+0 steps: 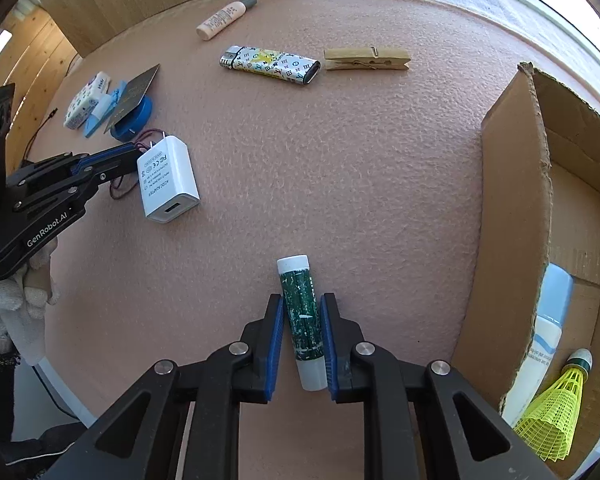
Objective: Organize objects
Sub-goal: 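Close the right gripper on the glue stick and lift it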
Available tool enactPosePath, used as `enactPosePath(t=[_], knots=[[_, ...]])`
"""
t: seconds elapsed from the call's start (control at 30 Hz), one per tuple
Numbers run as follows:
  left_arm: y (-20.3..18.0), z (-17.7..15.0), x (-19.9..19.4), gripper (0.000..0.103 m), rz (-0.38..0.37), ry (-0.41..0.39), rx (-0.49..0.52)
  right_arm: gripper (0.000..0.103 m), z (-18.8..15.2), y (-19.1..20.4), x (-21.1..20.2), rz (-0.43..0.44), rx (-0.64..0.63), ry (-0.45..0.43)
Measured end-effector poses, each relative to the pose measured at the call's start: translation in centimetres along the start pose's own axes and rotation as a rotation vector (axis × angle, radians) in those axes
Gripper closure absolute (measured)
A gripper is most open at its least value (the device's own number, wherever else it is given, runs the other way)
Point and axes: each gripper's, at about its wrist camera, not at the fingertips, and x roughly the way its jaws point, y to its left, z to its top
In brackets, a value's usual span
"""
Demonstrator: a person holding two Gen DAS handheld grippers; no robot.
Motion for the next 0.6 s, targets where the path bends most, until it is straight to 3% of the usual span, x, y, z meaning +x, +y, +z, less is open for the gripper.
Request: enactPosePath(t=[0.23,0.4,0.6], knots=[[0.7,-2.0,-4.0,0.099,-0.012,-0.062,-0.069,0.089,-0.4,-1.0,-0.5,0.042,0.054,-0.052],[0.3,-2.5,-7.1,0.099,-0.011,-0.112,-0.078,0.089,-3.9,-0.4,-2.2,0.082,0.086,-0.110],[-0.9,-2.3,-9.2,0.099,-0.023,-0.150,-0.080,0.089,-4.3,0.3,-3.9,0.114,0.121,-0.186]])
